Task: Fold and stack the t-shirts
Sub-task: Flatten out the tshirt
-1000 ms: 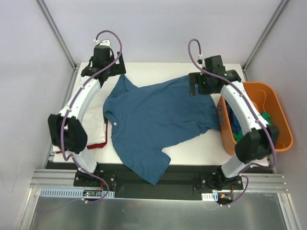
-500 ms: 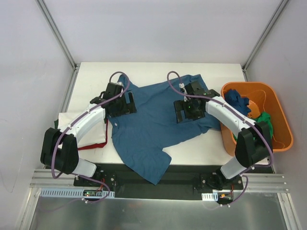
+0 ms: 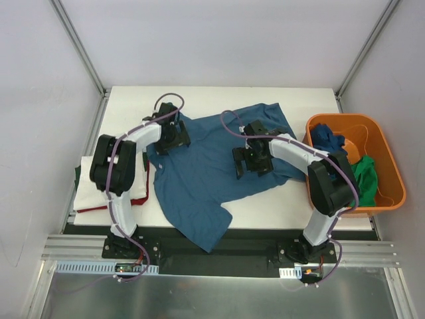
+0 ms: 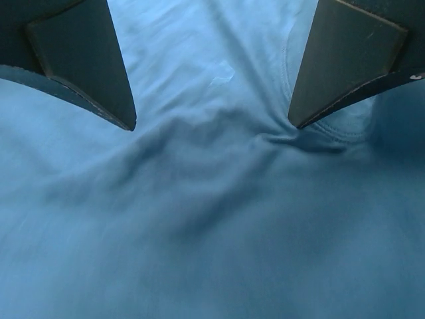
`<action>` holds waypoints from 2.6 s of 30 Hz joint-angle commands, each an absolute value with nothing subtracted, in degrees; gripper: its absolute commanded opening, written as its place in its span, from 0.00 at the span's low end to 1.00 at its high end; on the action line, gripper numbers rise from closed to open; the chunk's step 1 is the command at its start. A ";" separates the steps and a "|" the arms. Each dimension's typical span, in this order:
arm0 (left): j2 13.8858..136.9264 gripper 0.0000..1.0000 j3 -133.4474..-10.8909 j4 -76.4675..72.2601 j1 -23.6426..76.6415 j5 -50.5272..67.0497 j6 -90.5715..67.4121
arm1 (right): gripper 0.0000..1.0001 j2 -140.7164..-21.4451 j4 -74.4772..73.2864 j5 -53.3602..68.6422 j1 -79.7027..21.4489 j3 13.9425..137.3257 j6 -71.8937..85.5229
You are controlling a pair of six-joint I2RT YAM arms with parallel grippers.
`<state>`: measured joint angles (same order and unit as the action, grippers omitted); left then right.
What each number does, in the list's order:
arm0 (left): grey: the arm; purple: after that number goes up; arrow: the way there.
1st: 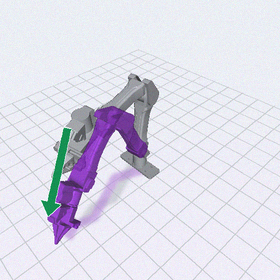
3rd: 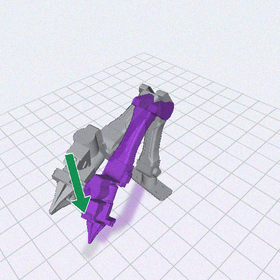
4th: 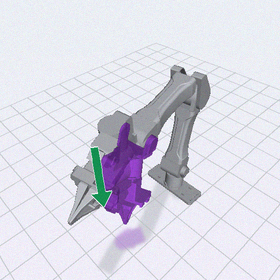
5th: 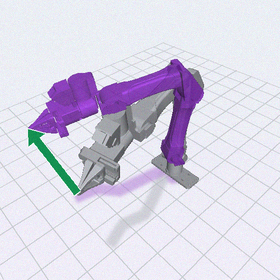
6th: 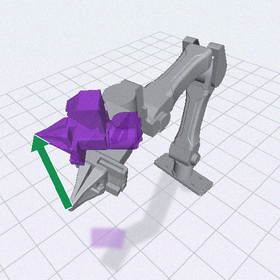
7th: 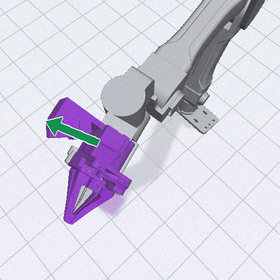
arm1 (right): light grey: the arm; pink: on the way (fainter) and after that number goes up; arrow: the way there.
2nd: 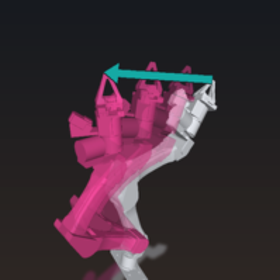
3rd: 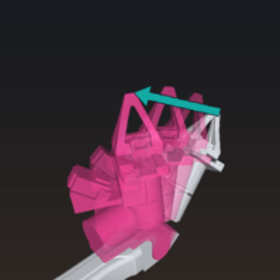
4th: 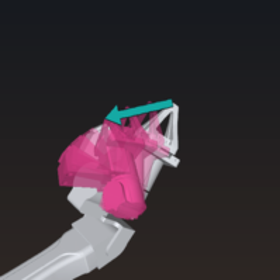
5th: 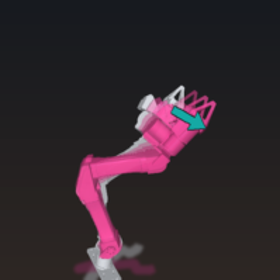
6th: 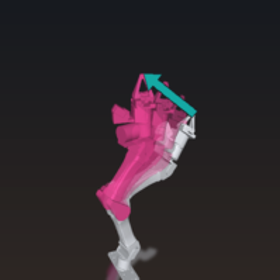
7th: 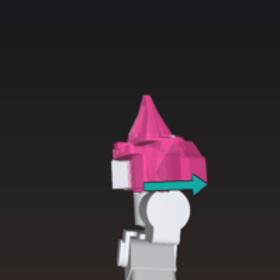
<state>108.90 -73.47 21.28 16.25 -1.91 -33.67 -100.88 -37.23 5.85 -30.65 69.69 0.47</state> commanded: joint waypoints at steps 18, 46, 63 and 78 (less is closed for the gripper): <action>132.47 0.99 -121.12 23.99 8.52 20.73 -33.49 | 0.96 -103.55 -34.80 12.67 -31.99 82.62 5.09; 110.73 0.99 -77.70 12.66 41.83 15.21 -39.02 | 0.96 -51.24 -41.31 -13.36 -23.12 40.34 19.07; 98.53 0.99 -52.83 11.95 37.01 1.75 -39.20 | 0.97 -55.10 -37.00 -8.79 -21.71 36.04 19.51; 98.26 0.99 -52.21 11.60 36.39 5.36 -39.55 | 0.59 -57.91 -26.64 2.90 -24.25 29.00 24.17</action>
